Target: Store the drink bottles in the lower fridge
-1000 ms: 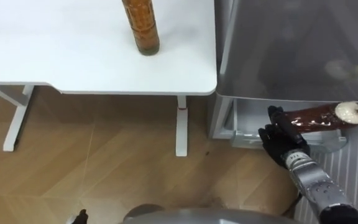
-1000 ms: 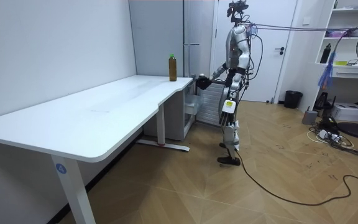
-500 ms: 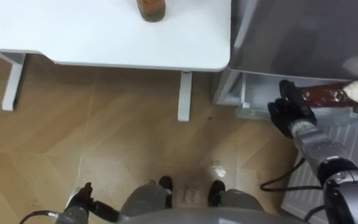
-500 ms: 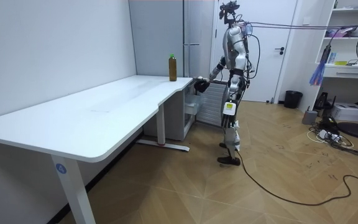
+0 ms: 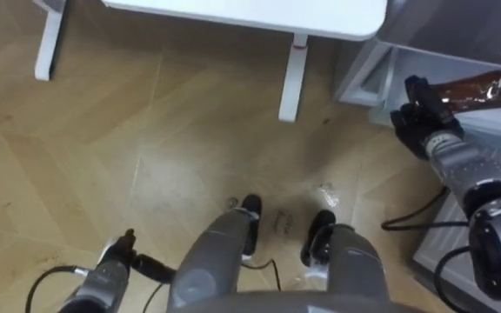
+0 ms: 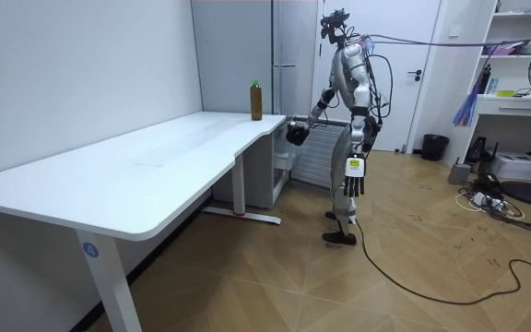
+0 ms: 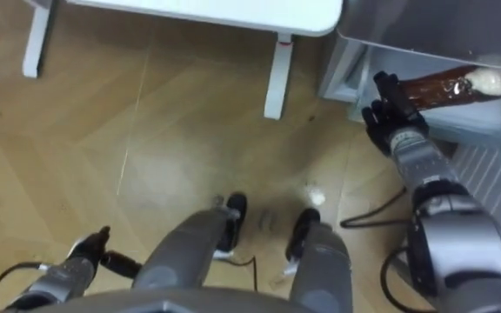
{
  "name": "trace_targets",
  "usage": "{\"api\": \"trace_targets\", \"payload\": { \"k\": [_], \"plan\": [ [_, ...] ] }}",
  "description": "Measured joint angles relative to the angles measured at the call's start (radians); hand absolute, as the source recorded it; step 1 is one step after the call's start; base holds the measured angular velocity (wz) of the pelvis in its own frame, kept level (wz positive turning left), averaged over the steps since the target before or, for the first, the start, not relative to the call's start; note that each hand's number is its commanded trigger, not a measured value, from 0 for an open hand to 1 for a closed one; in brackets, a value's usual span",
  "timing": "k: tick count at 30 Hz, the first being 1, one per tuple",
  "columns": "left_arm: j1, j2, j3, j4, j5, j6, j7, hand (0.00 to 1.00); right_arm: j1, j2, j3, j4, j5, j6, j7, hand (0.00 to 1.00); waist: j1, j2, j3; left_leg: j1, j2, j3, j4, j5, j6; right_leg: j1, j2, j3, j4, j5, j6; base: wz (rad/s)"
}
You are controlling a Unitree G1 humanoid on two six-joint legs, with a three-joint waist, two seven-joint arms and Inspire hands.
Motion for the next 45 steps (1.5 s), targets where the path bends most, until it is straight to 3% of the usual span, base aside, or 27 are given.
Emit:
{"api": "trace_targets", "payload": {
  "k": [3,15,16,17,18,29,31,39,45],
  "plan": [
    [-0.002,-0.003,-0.017,0.003,-0.001,-0.001,0.001,0.0,-0.019,-0.004,0.0,0.0,0.001,0.0,0.0,1.0,0.009,-0.001,0.0005,-0.041,-0.009,0.0,0.027,0.002,0.0,-0.047,-0.017,0.0,0.046,-0.007,-0.006,0.09],
    [-0.005,-0.005,-0.094,-0.012,-0.002,-0.021,0.014,0.0,-0.059,-0.024,0.02,-0.003,0.074,-0.002,0.0,1.0,0.024,-0.003,-0.0016,-0.104,-0.011,0.014,0.069,0.002,0.0,-0.112,-0.028,0.007,0.095,-0.014,-0.011,0.0],
    [-0.005,-0.005,-0.094,-0.012,-0.002,-0.021,0.017,0.0,-0.062,-0.029,0.019,-0.003,0.077,-0.002,0.0,0.67,0.024,-0.002,-0.0018,-0.108,-0.011,0.015,0.076,0.002,0.0,-0.114,-0.031,0.003,0.102,-0.018,-0.013,0.07],
    [-0.005,-0.005,-0.094,-0.011,-0.002,-0.021,0.021,0.0,-0.068,-0.032,0.019,-0.003,0.08,-0.002,0.0,0.51,0.026,-0.002,-0.0018,-0.11,-0.011,0.015,0.077,0.002,0.0,-0.114,-0.031,0.001,0.102,-0.018,-0.013,0.07],
    [-0.004,-0.005,-0.094,-0.011,-0.002,-0.021,0.022,0.0,-0.073,-0.034,0.019,-0.003,0.081,-0.002,0.0,0.0,0.026,-0.002,-0.0018,-0.111,-0.01,0.015,0.078,0.002,0.0,-0.116,-0.03,0.001,0.103,-0.018,-0.014,0.0],
    [-0.001,-0.004,-0.094,-0.016,-0.005,-0.021,0.026,0.0,-0.136,-0.085,0.018,-0.008,0.096,-0.006,0.003,0.0,0.05,-0.001,-0.0032,-0.114,-0.008,0.02,0.094,0.002,0.0,-0.117,-0.034,0.001,0.12,-0.02,-0.016,0.0],
    [0.005,-0.002,-0.094,-0.016,-0.047,-0.02,0.031,0.0,-0.139,-0.096,0.017,-0.013,0.118,-0.014,0.011,0.0,0.051,-0.001,-0.0059,-0.114,-0.008,0.02,0.095,0.002,0.0,-0.116,-0.033,0.0,0.12,-0.02,-0.016,0.0],
    [0.013,0.011,-0.095,-0.016,-0.144,-0.017,0.044,0.0,-0.135,-0.099,0.018,-0.012,0.141,-0.015,0.012,0.0,0.049,0.0,-0.0096,-0.113,-0.006,0.02,0.097,0.002,0.0,-0.115,-0.032,0.0,0.119,-0.018,-0.017,0.0],
    [0.014,0.017,-0.095,-0.026,-0.157,-0.016,0.055,0.0,-0.135,-0.099,0.017,-0.01,0.146,-0.015,0.011,0.0,0.048,0.002,-0.0104,-0.113,-0.007,0.02,0.097,0.002,0.0,-0.114,-0.032,0.0,0.119,-0.018,-0.017,0.0]
  ]
}}
